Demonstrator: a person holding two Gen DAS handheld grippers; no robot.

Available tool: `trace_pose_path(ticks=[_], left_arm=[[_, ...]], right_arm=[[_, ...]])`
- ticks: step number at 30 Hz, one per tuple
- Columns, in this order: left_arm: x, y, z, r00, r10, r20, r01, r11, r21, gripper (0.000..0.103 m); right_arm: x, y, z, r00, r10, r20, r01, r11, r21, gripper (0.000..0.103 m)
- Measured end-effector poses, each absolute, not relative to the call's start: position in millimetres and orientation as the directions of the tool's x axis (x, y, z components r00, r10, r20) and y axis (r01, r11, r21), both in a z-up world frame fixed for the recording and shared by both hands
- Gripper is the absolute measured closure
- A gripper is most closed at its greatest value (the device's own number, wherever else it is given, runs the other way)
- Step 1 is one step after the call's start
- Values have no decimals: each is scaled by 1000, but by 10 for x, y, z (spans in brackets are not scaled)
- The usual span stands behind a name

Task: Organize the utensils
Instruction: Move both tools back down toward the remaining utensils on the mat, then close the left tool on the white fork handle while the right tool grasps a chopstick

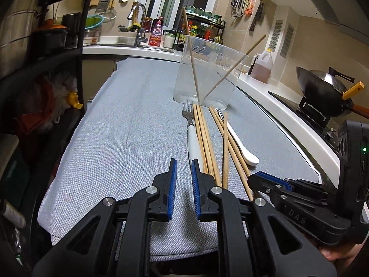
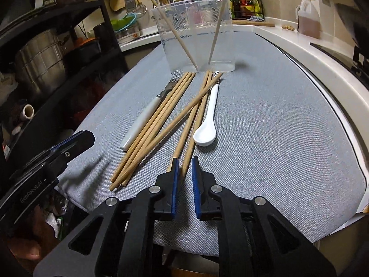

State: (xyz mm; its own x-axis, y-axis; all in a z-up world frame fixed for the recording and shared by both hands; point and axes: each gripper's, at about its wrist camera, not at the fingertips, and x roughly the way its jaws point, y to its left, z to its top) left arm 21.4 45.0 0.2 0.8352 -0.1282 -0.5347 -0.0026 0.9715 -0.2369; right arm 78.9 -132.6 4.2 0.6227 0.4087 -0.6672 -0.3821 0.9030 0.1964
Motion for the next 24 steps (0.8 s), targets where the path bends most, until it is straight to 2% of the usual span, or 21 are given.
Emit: trace_pose_path(ticks=[8,16,19,24], left_arm=[[422,407,-22,799,-150,-582,-11,964,-265,90],[695,269,-126,754,-144,-641,-26,969,-247,89],[736,234,-157,747,-132,-651,-33,972,-235,85],[731,255,-160,749,-133,-649,-27,973,-231,85]], right_arm=[[751,-1385,52,635,349,-689,-358,924,138,98],[719,-1630,49,635,345,-691,-327,931,164,98],[716,-1658,34,631,357,-689,-336,926,172,96],[704,-1629,19,640,354,-682,-347,925,156,96]])
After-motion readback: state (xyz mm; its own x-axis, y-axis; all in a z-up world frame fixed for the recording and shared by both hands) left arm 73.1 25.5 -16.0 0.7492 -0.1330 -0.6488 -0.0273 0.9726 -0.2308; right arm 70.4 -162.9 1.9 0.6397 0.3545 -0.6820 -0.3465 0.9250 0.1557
